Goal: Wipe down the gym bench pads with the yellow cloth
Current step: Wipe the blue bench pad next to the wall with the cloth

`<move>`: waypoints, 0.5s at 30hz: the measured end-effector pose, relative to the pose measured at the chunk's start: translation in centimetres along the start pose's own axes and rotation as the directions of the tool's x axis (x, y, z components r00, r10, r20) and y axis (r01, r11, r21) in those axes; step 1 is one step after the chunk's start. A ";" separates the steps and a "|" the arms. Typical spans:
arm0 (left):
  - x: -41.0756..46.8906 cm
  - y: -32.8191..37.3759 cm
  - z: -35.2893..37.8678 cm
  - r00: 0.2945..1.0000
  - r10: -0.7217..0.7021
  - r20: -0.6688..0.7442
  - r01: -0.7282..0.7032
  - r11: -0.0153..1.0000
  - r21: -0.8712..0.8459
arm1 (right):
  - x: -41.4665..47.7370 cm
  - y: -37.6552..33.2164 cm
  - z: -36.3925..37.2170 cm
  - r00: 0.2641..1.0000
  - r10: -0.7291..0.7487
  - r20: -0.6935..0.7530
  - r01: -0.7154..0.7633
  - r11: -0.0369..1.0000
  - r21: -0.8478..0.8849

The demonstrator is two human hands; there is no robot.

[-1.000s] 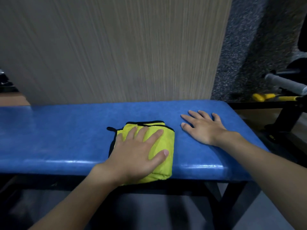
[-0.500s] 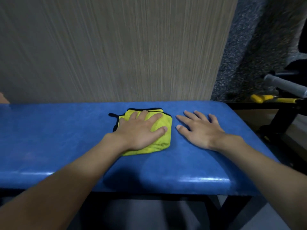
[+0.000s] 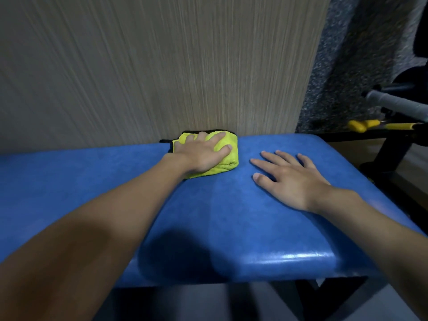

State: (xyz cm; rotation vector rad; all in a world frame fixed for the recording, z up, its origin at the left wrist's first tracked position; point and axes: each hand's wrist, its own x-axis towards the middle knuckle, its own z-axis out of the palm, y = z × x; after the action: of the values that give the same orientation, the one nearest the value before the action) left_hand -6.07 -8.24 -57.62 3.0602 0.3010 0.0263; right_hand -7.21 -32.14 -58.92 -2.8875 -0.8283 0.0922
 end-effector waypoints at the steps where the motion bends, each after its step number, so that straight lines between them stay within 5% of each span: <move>1: -0.6 0.0 0.0 1.000 0.003 0.002 -0.003 1.000 0.000 | 0.0 0.0 0.0 1.000 0.003 -0.003 -0.003 1.000 0.004; 11: -12.4 -0.4 0.3 0.996 0.084 -0.006 -0.084 0.996 0.027 | -0.3 -1.2 -1.1 0.999 0.054 0.007 -0.052 0.978 -0.200; 15: -17.1 -0.2 0.2 0.995 0.097 -0.004 -0.097 0.994 0.042 | -0.7 -2.8 -1.5 0.994 0.022 -0.109 -0.024 0.999 -0.022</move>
State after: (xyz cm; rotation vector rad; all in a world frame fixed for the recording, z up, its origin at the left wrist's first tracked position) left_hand -22.85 -11.34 -57.97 3.1144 0.1552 0.0342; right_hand -9.10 -30.36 -56.98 -2.8939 -0.7818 -0.0729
